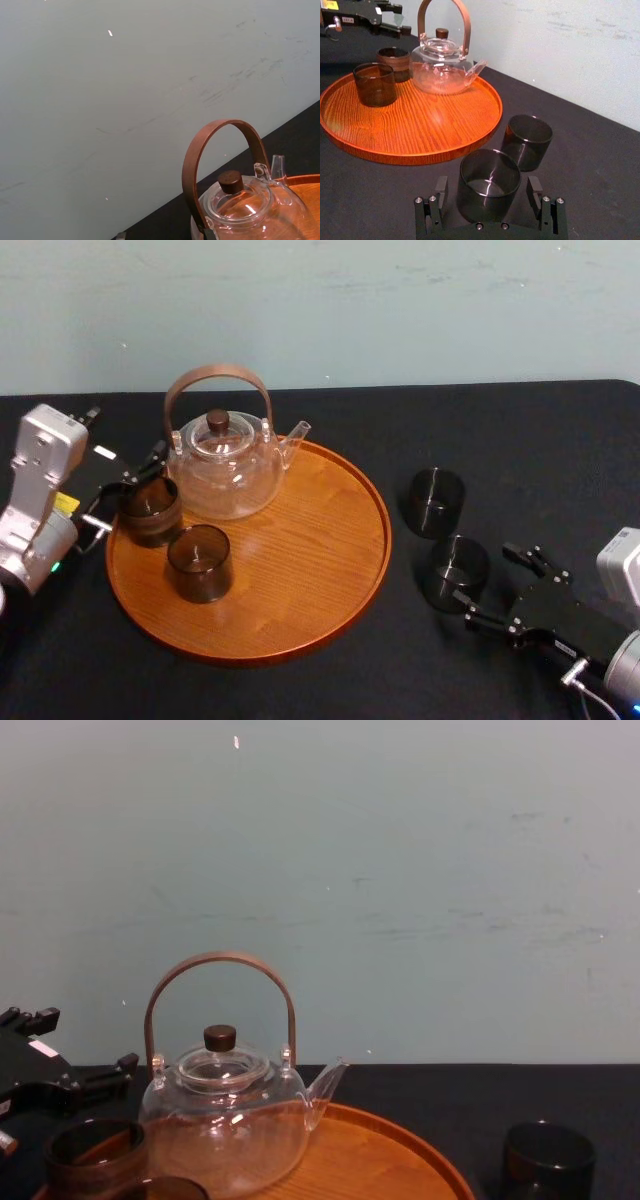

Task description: Pick up the glass from the table and place it on the tray.

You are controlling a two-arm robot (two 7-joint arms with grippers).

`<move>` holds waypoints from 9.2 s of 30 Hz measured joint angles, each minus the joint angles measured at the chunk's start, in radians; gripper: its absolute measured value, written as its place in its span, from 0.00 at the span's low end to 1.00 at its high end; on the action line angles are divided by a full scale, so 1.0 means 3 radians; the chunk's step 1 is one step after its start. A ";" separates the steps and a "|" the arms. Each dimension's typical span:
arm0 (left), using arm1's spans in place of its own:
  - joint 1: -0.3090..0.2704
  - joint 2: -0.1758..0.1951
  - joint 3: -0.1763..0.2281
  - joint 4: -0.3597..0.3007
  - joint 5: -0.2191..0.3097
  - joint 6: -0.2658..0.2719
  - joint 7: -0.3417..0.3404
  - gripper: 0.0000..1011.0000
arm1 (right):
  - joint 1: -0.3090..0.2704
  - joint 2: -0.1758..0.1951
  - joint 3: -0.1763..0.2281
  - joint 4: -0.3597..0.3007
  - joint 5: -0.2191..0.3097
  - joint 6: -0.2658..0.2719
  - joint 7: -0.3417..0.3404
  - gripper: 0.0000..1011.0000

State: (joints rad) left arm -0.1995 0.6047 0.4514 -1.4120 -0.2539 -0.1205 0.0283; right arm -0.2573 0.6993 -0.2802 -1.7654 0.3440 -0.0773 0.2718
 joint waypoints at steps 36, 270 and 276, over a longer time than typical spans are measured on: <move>0.0000 0.0000 0.0000 0.0000 0.0000 0.0000 0.0000 0.99 | 0.0538 -0.0493 -0.0084 0.0523 -0.0274 0.0424 0.0336 0.99; 0.0000 0.0000 0.0000 0.0000 0.0000 0.0000 0.0000 0.99 | 0.1507 -0.1089 -0.0103 0.1577 -0.0433 0.0347 0.0427 0.99; 0.0000 0.0000 0.0000 0.0000 0.0000 0.0000 0.0000 0.99 | 0.1559 -0.1116 -0.0119 0.1652 -0.0446 0.0329 0.0428 0.99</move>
State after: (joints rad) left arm -0.1995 0.6047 0.4513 -1.4120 -0.2539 -0.1205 0.0283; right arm 0.2104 0.3645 -0.3159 -1.2699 0.2103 0.0215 0.4002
